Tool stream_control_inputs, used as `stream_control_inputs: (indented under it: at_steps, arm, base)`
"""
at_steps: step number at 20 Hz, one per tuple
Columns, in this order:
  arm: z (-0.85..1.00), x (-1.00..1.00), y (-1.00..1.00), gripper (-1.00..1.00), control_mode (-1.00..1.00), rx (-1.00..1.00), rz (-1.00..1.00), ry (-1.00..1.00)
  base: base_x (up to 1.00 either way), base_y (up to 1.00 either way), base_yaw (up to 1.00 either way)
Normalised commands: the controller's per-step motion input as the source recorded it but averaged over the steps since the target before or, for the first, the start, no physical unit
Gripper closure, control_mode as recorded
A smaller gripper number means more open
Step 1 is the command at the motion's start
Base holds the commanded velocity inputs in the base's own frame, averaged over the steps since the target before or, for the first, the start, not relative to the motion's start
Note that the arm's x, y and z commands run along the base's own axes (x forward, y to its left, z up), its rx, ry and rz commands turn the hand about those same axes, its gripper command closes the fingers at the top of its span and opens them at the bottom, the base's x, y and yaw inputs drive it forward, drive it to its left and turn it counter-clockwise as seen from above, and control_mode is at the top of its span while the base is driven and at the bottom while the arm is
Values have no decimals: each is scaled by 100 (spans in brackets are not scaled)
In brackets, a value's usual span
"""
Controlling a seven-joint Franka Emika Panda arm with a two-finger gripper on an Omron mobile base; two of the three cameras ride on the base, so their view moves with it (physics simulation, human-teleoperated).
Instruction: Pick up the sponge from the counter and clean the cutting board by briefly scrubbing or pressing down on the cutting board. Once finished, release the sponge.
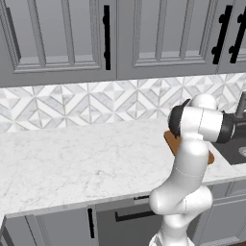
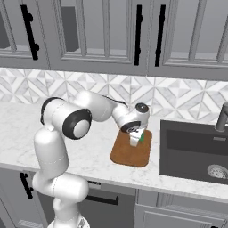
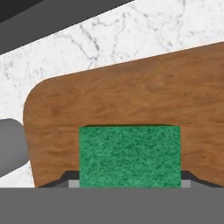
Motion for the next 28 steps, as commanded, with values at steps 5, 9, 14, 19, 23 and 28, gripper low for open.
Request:
stream_control_inputs:
  at_steps: [5, 9, 14, 19, 23, 28]
  arm:
    - [-3, 5, 43, 100, -100, 0, 0, 0]
    - [-5, 0, 48, 100, -100, 0, 0, 0]
    - [-3, 0, 45, 100, -100, 0, 0, 3]
    - [-4, -5, 24, 100, -100, 0, 0, 4]
    - [-13, -65, 0, 100, -100, -1, 0, 1]
    - [-8, -91, -9, 100, -100, 0, 0, 0]
  base:
    - [0, 0, 0]
    - [0, 0, 0]
    - [0, 0, 0]
    - [0, 0, 0]
    - [0, 0, 0]
    - [0, 0, 0]
